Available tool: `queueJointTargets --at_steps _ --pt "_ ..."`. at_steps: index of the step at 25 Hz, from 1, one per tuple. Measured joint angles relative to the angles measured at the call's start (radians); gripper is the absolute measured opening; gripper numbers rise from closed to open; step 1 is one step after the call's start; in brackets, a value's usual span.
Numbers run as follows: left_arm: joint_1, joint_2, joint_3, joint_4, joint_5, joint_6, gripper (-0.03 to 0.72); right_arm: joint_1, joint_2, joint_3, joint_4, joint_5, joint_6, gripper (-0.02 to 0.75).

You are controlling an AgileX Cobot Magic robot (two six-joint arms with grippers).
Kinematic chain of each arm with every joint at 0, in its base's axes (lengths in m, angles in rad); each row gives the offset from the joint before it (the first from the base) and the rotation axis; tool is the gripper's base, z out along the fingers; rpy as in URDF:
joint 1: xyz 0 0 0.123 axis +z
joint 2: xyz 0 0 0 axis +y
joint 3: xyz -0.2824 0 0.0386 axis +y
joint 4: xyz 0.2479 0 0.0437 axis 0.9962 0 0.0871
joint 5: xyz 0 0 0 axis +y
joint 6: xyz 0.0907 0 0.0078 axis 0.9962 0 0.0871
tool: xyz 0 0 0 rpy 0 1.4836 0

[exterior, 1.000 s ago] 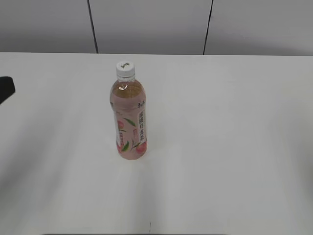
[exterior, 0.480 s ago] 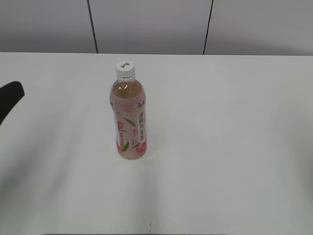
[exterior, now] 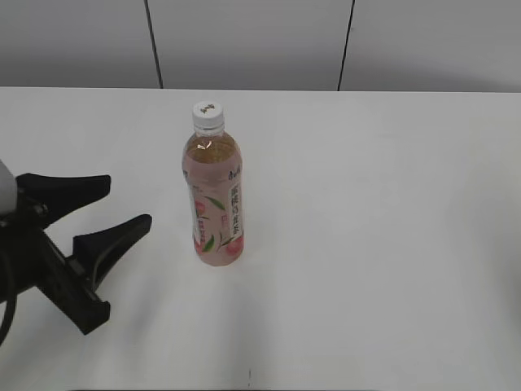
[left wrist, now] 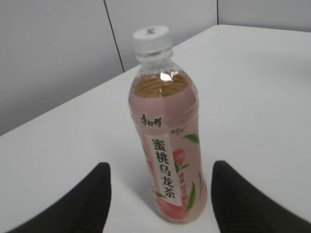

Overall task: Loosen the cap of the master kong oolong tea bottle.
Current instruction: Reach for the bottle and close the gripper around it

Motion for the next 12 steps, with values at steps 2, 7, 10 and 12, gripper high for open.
queueJointTargets --at_steps 2,7,10,12 --pt "0.000 0.084 0.000 0.006 -0.084 -0.002 0.404 0.000 0.000 0.000 0.000 0.000 0.000 0.455" --pt "0.000 0.231 -0.038 0.018 -0.160 -0.006 0.404 0.000 0.000 0.000 0.020 -0.001 0.000 0.455" --pt "0.000 0.277 -0.079 0.019 -0.161 -0.006 0.404 0.000 0.000 0.000 0.048 0.000 0.000 0.455" --pt "0.000 0.295 -0.114 0.019 -0.152 -0.006 0.410 0.000 0.000 0.000 0.053 0.000 0.000 0.455"
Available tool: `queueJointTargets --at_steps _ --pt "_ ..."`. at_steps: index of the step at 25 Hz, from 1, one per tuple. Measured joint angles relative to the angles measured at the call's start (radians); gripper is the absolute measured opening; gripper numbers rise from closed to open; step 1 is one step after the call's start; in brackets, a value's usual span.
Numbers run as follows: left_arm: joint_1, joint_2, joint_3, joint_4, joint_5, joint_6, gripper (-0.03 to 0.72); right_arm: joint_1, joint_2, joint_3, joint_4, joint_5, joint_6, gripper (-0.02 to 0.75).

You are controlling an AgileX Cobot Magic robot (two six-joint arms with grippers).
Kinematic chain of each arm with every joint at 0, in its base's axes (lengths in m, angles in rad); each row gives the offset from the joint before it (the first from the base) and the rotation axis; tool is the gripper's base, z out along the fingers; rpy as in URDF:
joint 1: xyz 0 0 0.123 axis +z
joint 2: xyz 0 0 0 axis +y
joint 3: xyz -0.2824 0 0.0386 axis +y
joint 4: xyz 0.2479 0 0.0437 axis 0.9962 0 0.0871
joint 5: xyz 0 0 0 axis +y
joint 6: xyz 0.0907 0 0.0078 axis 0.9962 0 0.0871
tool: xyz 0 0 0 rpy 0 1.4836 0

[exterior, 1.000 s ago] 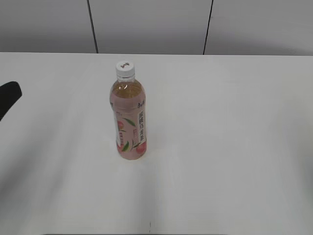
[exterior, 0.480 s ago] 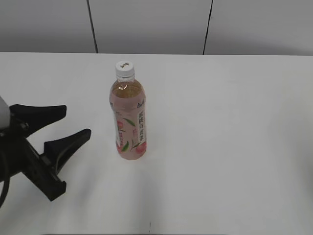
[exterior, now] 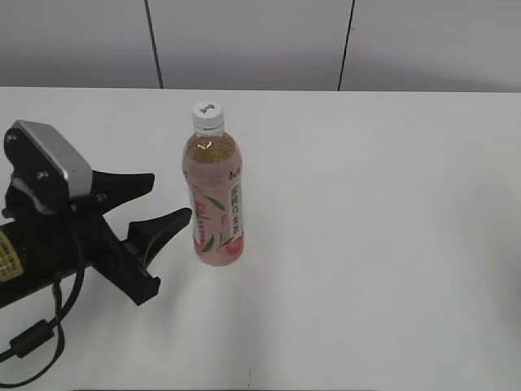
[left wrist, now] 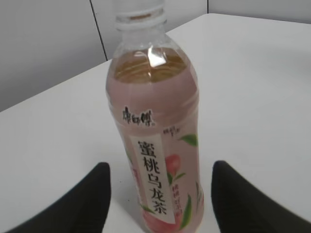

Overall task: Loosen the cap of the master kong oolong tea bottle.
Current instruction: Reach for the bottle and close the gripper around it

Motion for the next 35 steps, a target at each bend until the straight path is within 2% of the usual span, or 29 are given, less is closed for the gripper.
queueJointTargets --at_steps 7,10,21,27,35 --pt "0.000 0.061 -0.071 0.001 0.050 0.000 0.519 0.000 0.001 0.000 0.002 -0.004 0.000 0.455" --pt "0.000 0.097 -0.087 0.001 0.048 0.000 0.536 0.000 0.008 0.000 0.002 -0.010 0.000 0.455" --pt "0.000 0.237 -0.189 0.006 -0.020 -0.001 0.541 0.000 0.041 0.000 0.002 -0.012 0.000 0.455" --pt "0.000 0.298 -0.247 0.042 -0.051 -0.035 0.540 0.000 0.068 0.000 0.002 -0.013 0.000 0.455" --pt "0.000 0.317 -0.267 0.047 -0.107 -0.041 0.540 0.000 0.092 0.000 0.010 -0.013 0.000 0.455"
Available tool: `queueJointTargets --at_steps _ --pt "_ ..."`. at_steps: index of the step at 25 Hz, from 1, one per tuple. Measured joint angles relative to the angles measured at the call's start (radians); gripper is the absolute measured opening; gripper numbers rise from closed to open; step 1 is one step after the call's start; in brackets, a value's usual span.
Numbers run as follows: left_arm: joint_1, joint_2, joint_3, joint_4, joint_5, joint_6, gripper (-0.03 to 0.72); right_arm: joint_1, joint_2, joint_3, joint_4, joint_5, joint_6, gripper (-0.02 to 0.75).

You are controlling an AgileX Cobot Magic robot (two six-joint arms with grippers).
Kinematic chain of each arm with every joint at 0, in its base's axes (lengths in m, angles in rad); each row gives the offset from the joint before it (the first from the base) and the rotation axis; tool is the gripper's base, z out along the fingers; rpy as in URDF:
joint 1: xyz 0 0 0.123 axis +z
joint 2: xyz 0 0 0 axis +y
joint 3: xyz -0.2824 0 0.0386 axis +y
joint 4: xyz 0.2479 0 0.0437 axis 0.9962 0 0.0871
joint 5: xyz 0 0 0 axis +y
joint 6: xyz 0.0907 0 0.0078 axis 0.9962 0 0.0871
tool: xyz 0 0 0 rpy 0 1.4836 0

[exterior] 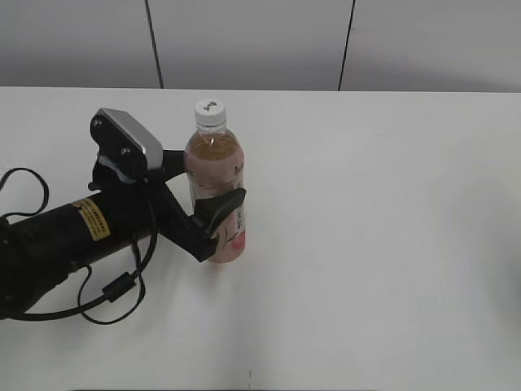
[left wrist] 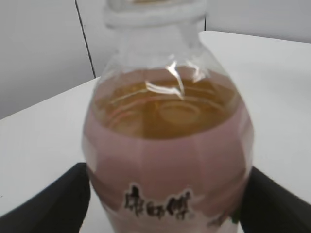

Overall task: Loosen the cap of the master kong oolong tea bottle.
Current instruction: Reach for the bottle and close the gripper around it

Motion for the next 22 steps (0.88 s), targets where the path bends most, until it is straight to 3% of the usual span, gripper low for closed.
queueJointTargets --at_steps 6,8,13,22 --pt "0.000 0.050 -0.024 0.004 -0.021 -0.023 0.533 0.000 0.000 0.000 0.004 0.000 -0.004 0.455" --pt "0.000 0.049 -0.024 0.007 -0.026 -0.025 0.494 0.000 0.000 0.000 0.021 0.000 -0.025 0.455" --pt "-0.001 0.050 -0.024 0.013 -0.029 -0.030 0.382 0.000 0.016 -0.020 0.157 0.017 -0.172 0.455" --pt "-0.001 0.024 -0.024 0.061 0.014 -0.030 0.372 0.000 0.280 -0.283 0.364 0.210 -0.377 0.455"
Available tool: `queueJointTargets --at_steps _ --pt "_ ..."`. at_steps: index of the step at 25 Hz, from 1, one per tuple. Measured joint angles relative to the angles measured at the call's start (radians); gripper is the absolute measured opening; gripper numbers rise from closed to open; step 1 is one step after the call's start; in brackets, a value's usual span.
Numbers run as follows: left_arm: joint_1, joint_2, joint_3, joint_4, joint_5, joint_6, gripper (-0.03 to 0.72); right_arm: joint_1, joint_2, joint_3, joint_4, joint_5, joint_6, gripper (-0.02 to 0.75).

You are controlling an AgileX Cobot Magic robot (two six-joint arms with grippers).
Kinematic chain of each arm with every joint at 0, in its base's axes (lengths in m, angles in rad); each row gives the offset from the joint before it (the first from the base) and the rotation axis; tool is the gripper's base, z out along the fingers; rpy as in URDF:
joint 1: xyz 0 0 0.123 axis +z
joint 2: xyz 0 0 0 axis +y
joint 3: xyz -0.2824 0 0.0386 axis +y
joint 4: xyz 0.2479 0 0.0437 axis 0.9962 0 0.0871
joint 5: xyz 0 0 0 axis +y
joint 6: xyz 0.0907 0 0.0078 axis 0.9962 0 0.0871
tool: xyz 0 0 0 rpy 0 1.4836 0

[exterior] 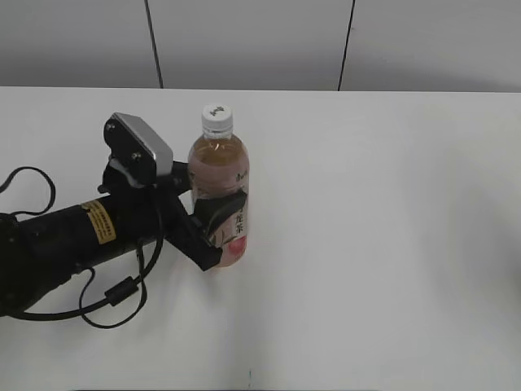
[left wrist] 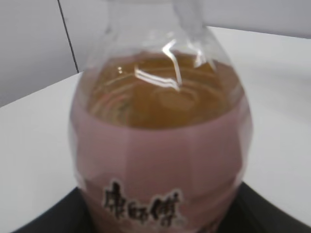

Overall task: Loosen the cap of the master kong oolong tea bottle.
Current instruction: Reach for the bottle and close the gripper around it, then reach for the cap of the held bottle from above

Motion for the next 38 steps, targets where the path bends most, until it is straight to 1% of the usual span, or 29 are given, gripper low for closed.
queueJointTargets --at_steps 4,8,10,13,15,19,23,26,29,32,36,38 --pt "0.000 -0.038 0.000 0.053 0.076 0.000 0.372 0.000 0.129 -0.128 0.094 0.161 -0.061 0.455" --pt "0.000 -0.052 0.000 0.071 0.099 0.000 0.372 0.003 0.243 -0.227 0.158 0.278 -0.078 0.455" --pt "0.000 -0.063 0.000 0.075 0.116 0.000 0.372 0.025 0.283 -0.267 0.168 0.298 -0.079 0.455" --pt "0.000 -0.065 0.000 0.077 0.123 0.003 0.372 0.109 0.323 -0.316 0.170 0.301 -0.081 0.447" --pt "0.000 -0.066 0.000 0.078 0.124 0.003 0.372 0.191 0.348 -0.342 0.151 0.282 -0.063 0.443" --pt "0.000 -0.066 -0.004 0.094 0.128 0.004 0.372 0.355 0.428 -0.399 0.047 0.241 0.018 0.440" --pt "0.000 -0.066 -0.005 0.122 0.129 0.004 0.372 0.483 0.553 -0.493 -0.049 0.233 0.144 0.440" --pt "0.000 -0.068 -0.005 0.123 0.137 0.004 0.372 0.551 0.652 -0.593 -0.095 0.258 0.255 0.440" --pt "0.000 -0.075 -0.005 0.124 0.153 0.007 0.372 0.590 0.748 -0.703 -0.118 0.323 0.364 0.440" --pt "0.000 -0.077 -0.006 0.127 0.156 0.016 0.372 0.609 0.826 -0.816 -0.150 0.349 0.439 0.440" --pt "0.000 -0.077 -0.006 0.127 0.156 0.020 0.372 0.612 0.893 -0.929 -0.164 0.352 0.509 0.439" --pt "0.000 -0.077 -0.006 0.127 0.157 0.020 0.372 0.612 0.913 -0.958 -0.164 0.352 0.529 0.439"
